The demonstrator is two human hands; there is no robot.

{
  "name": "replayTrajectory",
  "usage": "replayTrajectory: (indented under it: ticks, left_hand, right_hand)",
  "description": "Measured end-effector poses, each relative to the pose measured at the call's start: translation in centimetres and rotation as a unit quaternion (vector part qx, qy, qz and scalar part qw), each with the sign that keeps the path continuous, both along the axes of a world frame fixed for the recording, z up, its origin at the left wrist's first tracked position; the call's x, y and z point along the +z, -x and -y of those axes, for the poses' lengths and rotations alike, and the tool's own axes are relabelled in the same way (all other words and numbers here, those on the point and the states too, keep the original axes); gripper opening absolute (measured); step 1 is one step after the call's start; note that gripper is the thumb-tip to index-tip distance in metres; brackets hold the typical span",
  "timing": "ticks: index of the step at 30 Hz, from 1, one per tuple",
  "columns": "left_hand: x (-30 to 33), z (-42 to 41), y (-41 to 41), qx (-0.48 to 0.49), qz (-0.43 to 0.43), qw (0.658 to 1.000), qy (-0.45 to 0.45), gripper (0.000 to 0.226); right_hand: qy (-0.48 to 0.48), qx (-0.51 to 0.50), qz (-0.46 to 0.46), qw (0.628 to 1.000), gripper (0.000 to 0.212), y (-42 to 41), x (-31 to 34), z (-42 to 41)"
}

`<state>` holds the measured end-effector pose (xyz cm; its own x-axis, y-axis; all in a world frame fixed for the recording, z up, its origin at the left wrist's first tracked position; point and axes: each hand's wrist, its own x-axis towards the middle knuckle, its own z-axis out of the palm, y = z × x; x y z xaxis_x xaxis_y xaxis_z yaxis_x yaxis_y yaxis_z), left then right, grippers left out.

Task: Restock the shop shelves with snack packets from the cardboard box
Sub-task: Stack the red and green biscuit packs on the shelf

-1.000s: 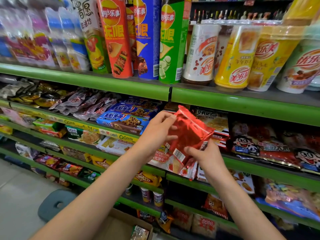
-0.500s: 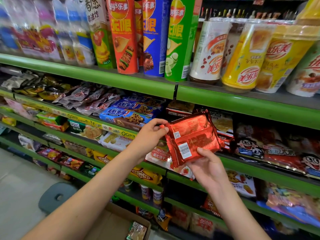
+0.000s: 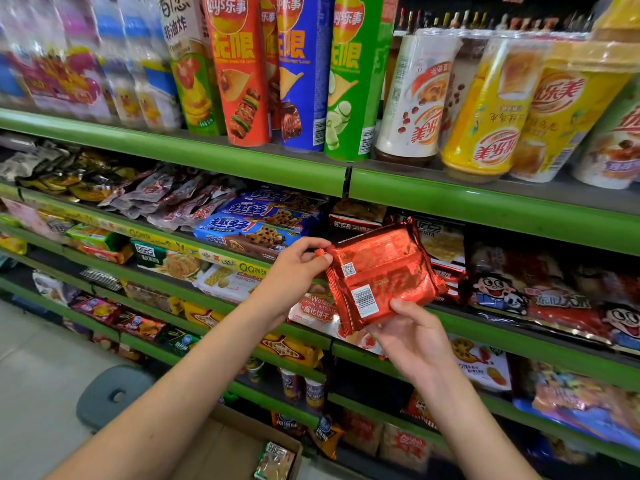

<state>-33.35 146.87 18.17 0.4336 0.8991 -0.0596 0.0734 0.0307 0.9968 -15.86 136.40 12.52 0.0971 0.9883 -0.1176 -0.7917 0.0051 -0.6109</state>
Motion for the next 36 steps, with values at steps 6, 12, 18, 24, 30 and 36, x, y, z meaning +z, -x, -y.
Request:
replayTrajectory:
  ticks: [6,12,18,24,30,36]
  left_hand:
    - [-0.4,-0.7,0.9,-0.037,0.048,0.996,0.072,0.028]
    - [-3.3,-0.5,2.3,-0.198,0.150,0.929,0.275,0.066]
    - [-4.4,0.8,1.8,-0.267,0.090,0.927,0.248,0.057]
    - [-4.2,1.4,1.4,-0.238,0.051,0.939,0.245,0.056]
    - [-4.7,1.6,1.6,-0.224,0.054,0.939,0.257,0.048]
    - [-5.1,1.2,1.9,-0.230,0.060,0.937,0.257,0.041]
  right_hand:
    - [0.054,0.009,0.132,0.990,0.042,-1.5,0.8,-0.1]
    - [0.126,0.024,0.314,0.941,0.021,-4.8,4.9,-1.0]
    - [0.069,0.087,0.444,0.889,0.039,-6.0,7.9,-2.0]
    - [-0.001,0.034,0.575,0.818,0.018,-5.1,9.9,-3.7]
    - [-0.034,0.046,0.588,0.806,0.020,-4.8,9.9,-3.9]
    - [-0.026,0.032,0.607,0.794,0.021,-4.7,9.7,-4.0]
